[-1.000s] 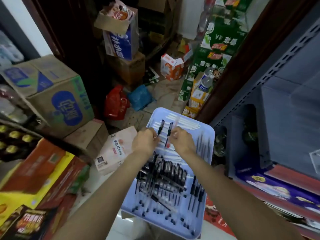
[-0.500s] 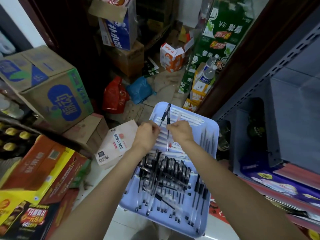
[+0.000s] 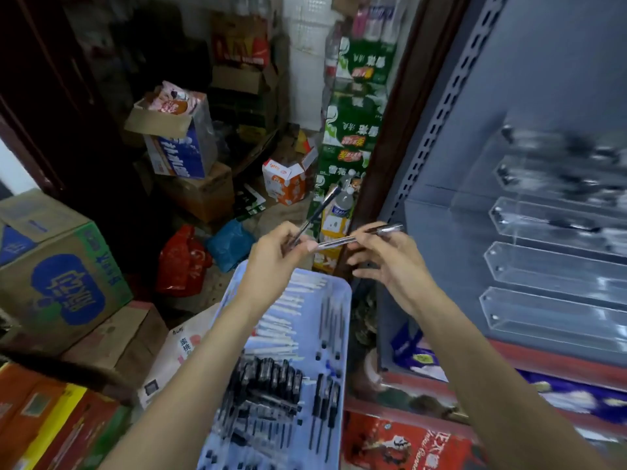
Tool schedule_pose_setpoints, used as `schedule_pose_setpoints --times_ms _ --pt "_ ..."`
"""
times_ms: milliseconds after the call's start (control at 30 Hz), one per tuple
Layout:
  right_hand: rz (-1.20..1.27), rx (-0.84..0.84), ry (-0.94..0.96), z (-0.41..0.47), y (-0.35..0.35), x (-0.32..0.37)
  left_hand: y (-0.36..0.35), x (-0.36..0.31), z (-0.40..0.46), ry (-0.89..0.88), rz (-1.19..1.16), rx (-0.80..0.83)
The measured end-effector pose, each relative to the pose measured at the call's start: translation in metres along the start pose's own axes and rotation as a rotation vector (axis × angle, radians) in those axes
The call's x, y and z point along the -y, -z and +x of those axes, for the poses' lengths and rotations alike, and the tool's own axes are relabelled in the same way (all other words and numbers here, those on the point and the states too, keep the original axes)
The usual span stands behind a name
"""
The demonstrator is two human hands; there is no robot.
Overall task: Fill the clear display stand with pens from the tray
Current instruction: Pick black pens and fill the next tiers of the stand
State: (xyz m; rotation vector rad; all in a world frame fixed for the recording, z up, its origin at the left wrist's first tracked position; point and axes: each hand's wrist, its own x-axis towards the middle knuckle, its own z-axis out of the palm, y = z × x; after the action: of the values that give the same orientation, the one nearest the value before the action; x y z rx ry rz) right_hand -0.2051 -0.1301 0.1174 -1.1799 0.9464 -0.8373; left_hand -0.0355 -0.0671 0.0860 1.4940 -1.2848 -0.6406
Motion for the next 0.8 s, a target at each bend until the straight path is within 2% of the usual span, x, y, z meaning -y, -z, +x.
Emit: schedule_pose_setpoints --times_ms 133,333,500,633,733,800 --pt "0.179 -0.109 0.200 -0.026 0.079 0.036 -0.055 -0.049 0.017 -0.121 -0.002 0.005" --pt "0.105 -0.171 0.356 -0.061 0.212 0.074 -0.170 -0.120 0.028 -0.210 -0.011 -0.008" --pt "0.080 -0.203 0.373 -0.066 0.300 0.097 -0.241 -0.151 0.031 -0.194 0.094 -0.205" --pt "0.003 -0.223 0.360 -0.056 0.333 0.102 -0.258 -0.165 0.028 -0.184 0.229 -0.373" --pt "-0.098 -0.217 0.323 -0.044 0.333 0.100 -0.256 -0.165 0.027 -0.159 0.305 -0.363" --pt "-0.262 -0.216 0.333 -0.034 0.329 0.097 -0.253 -0.160 0.027 -0.112 0.328 -0.333"
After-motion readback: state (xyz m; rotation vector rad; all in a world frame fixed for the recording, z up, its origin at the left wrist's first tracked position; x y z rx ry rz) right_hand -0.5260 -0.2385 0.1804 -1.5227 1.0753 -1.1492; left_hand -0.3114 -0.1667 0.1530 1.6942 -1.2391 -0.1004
